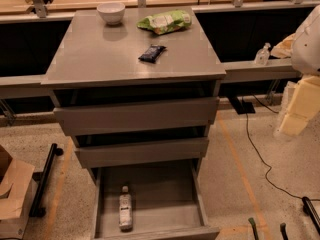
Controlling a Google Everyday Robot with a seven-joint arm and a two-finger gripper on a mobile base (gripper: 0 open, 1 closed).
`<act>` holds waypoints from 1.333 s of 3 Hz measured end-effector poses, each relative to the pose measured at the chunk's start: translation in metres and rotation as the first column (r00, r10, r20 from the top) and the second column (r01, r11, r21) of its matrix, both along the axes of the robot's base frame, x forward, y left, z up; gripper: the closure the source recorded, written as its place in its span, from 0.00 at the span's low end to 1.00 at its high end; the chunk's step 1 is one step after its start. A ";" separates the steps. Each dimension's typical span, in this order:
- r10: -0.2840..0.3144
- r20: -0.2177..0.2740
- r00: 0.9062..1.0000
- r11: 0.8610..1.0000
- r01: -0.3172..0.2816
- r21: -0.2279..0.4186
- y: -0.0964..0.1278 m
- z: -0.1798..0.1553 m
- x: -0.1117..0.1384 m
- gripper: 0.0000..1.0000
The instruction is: Pick blue plastic bottle from bottom drawer and place on counter
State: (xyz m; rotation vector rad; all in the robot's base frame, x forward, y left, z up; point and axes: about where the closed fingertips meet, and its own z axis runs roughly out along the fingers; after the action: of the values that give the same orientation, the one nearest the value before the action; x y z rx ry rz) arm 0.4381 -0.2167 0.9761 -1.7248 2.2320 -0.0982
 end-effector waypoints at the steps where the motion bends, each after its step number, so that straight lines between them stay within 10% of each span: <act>1: -0.001 0.002 1.000 1.000 0.001 0.000 0.000 0.000 0.000 0.00; 4: -0.175 -0.076 0.982 0.985 0.173 -0.028 -0.006 -0.078 0.010 0.00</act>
Offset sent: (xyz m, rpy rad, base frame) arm 0.0189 -0.0012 -0.0777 -0.0079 0.0527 -0.1186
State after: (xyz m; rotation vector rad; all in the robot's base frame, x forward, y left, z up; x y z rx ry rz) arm 0.4482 -0.2230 0.8985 -1.5658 2.4442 -0.0954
